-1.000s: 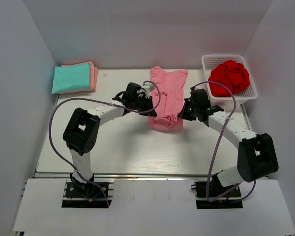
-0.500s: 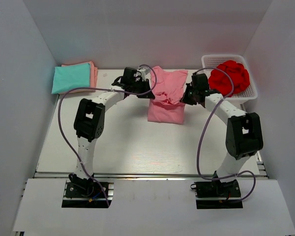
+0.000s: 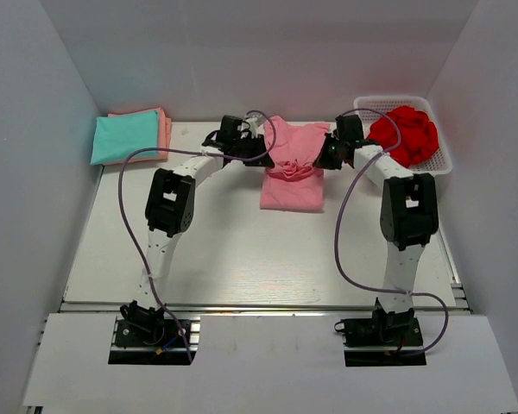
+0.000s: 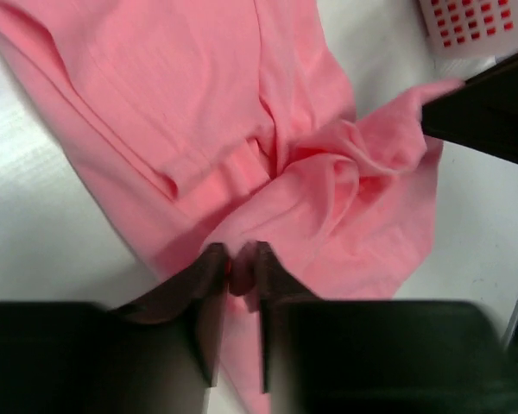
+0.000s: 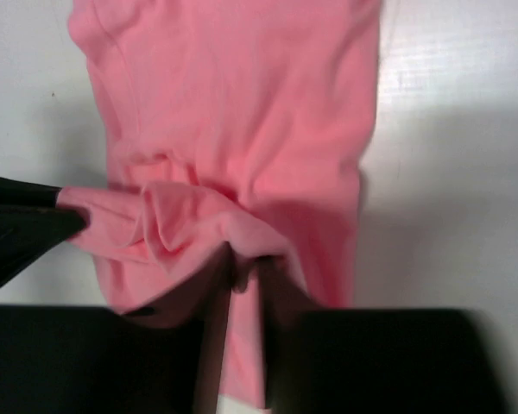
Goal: Fold and stack the t-shirts
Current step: Fold the folded rectangular tshirt in 1/3 of the way, then grab one side of the 2/3 rectangular tshirt with both arms
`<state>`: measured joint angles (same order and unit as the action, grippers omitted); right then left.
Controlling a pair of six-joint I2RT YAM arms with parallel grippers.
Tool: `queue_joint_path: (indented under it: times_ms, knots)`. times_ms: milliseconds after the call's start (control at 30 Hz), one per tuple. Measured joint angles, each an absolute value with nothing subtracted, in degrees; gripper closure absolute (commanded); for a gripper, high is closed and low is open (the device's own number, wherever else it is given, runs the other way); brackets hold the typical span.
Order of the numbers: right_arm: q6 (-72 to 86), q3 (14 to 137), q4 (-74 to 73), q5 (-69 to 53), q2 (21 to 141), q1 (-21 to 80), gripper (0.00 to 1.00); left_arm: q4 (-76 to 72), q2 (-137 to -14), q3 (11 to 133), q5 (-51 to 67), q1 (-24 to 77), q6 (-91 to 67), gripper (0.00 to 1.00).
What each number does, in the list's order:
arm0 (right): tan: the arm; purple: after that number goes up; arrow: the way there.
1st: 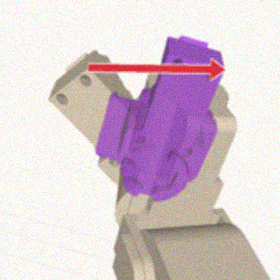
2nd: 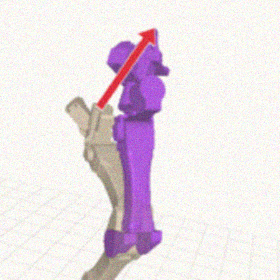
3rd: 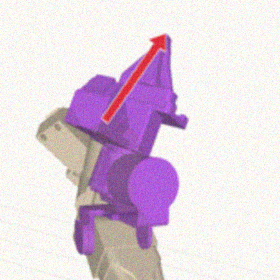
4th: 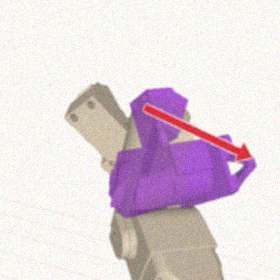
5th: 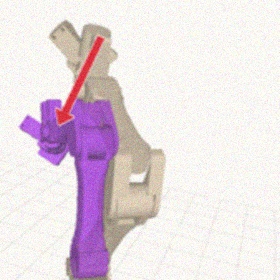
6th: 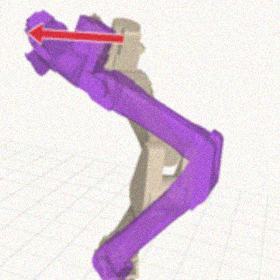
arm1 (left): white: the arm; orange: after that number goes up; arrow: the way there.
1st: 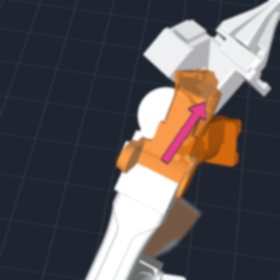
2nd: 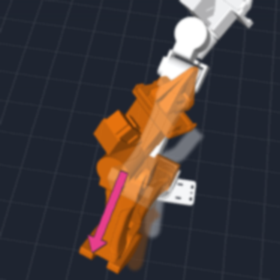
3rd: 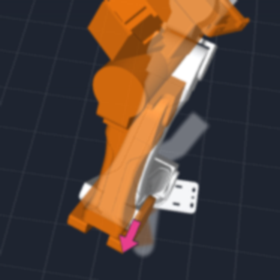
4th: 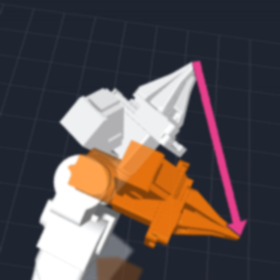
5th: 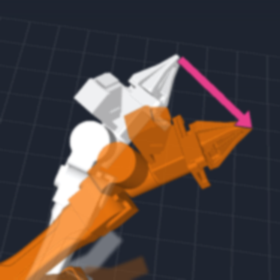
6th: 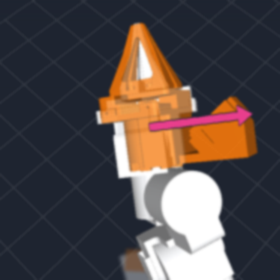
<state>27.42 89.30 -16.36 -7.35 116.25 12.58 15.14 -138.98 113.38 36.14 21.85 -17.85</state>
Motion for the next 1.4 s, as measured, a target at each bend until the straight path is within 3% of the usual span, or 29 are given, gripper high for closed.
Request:
queue_joint_path:
  times_ms: [67, 100, 167, 267, 600, 800, 933, 1200, 1333, 1400]
  knots:
    - [28.8, 94.9, -16.8, -8.9, 120.5, 11.9, 0.49, 14.5, -142.1, 117.9, 36.7, 21.2, -18.6, 0.01]
    - [29.4, 98.5, -17.0, -10.2, 122.9, 11.5, 0.37, 13.8, -144.0, 121.1, 36.9, 20.8, -19.3, 0.0]
    - [30.3, 108.2, -19.4, -11.9, 128.5, 10.5, 0.2, 12.8, -147.2, 127.0, 37.2, 19.7, -21.6, 0.0]
    - [30.0, 113.5, -20.5, -12.3, 130.2, 9.6, 0.1, 10.5, -147.2, 127.7, 39.0, 17.5, -23.4, 0.0]
    - [27.2, 83.5, -17.1, -14.7, 107.7, 9.6, 0.1, 9.1, -126.7, 97.6, 36.0, 16.4, -18.3, 0.0]
    - [26.4, 62.7, -13.5, -16.5, 99.4, 9.9, 0.1, 8.8, -118.0, 81.3, 34.5, 21.6, -14.2, 0.1]
    - [26.3, 57.1, -13.0, -19.1, 99.8, 9.7, 0.19, 8.4, -118.1, 75.7, 34.7, 23.4, -13.6, 0.21]
    - [26.6, 56.9, -7.6, -20.8, 101.9, 9.7, 0.3, 6.6, -120.0, 76.3, 34.9, 24.6, -13.2, 0.44]
    - [26.3, 57.7, -5.7, -21.4, 103.9, 9.7, 0.57, 6.4, -121.1, 77.4, 33.8, 25.4, -13.0, 0.52]
    - [26.6, 58.0, -5.2, -22.1, 105.1, 9.7, 0.61, 6.5, -121.8, 78.4, 33.3, 26.0, -12.9, 0.55]
